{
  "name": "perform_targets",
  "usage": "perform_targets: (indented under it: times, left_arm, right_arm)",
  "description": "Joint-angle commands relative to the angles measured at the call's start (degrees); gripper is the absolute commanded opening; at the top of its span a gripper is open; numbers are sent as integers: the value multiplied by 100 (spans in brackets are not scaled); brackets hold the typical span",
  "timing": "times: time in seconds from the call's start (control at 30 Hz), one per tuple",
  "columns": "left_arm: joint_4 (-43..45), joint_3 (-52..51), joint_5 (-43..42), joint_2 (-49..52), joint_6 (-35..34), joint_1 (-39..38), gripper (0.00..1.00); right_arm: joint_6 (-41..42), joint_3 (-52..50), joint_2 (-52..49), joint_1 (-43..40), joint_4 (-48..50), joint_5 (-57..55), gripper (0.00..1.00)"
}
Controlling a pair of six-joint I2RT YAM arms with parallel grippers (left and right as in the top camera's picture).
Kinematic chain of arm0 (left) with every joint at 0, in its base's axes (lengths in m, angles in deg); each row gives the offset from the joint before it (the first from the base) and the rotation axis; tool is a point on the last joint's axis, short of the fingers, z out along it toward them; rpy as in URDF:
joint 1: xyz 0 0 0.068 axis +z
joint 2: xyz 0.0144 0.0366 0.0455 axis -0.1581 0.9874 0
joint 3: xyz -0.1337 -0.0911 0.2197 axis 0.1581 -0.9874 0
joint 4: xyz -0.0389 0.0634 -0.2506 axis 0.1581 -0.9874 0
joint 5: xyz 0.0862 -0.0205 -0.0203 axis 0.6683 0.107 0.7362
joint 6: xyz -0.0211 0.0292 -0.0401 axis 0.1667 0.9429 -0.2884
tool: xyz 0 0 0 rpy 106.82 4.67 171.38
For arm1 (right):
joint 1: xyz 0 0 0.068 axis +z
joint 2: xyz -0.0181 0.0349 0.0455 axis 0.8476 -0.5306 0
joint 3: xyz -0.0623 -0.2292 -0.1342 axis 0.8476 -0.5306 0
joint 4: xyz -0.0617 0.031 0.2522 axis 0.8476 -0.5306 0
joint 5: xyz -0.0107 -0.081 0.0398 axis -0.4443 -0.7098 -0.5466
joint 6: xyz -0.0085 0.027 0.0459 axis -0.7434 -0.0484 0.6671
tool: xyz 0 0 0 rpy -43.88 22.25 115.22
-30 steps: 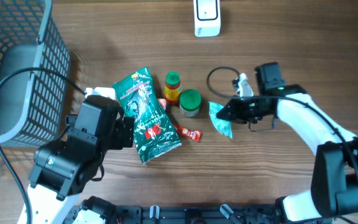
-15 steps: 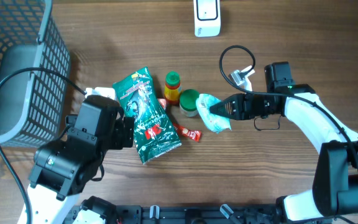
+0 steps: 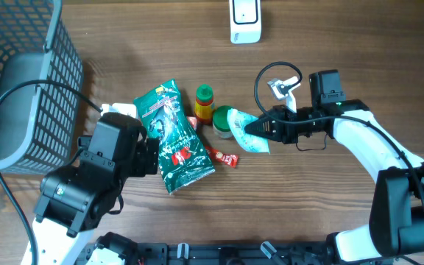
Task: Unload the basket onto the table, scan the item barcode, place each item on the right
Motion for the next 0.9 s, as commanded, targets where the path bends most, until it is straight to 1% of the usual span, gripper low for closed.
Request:
perform_targets:
  times: [0.0,0.03,0.07,0.1,0.13,0.2,0.23,0.27,0.3,0.37,0.4,0.43,0.47,0.5,0.53,0.73,0.77,0.87]
  left_arm:
    - [17,0,52,17,70,-4,100]
    - [17,0,52,17,70,-4,100]
    - [17,0,52,17,70,-4,100]
    - [17,0,52,17,70,-4,100]
    - [17,0,52,17,70,-4,100]
    - [17,0,52,17,70,-4,100]
    - [17,0,52,17,70,-4,100]
    - [17,0,52,17,70,-4,100]
    - [17,0,52,17,70,-4,100]
    - [17,0,52,17,70,-4,100]
    - [17,0,52,17,70,-4,100]
    - [17,0,52,17,70,-4,100]
    - [17,0,52,17,70,-4,100]
    - [17,0,52,17,70,-4,100]
    - [17,0,52,17,70,-4,100]
    - [17,0,52,17,70,-4,100]
    - [17,0,52,17,70,-4,100]
    - [17,0,52,17,70,-4,100]
  right_arm:
    - [190,39,146,17,92,136,5]
    - [728,39,149,17,160,-446,8]
    - [1049,37,149,17,186,-887,13]
    - [1545,39,149,17,221,-1823,13]
    - [2151,37,146,20,195,-3176,13]
    - [3136,24,146,20,68,-5200,9]
    - [3504,22,146,20,-33,-5958,7]
    - [3864,22,146,20,-136,-6791,6]
    - [4046,22,146,20,-155,-7361,6]
    - [4223,22,146,20,-133,-8140,12]
    - [4207,22,146,20,-131,-8238,16]
    - [4201,22,146,20,-142,-8231,27]
    - [4197,22,146,24,-153,-8209,47]
    - [4166,24,146,26,-157,-8205,80]
    - [4103,50,149,24,-186,-8144,99]
    - [4155,595,238,57,-1034,-7700,99]
    - [4660,603,278,168,-1080,-7842,100]
    - [5713,584,190,555,-1045,-8609,100]
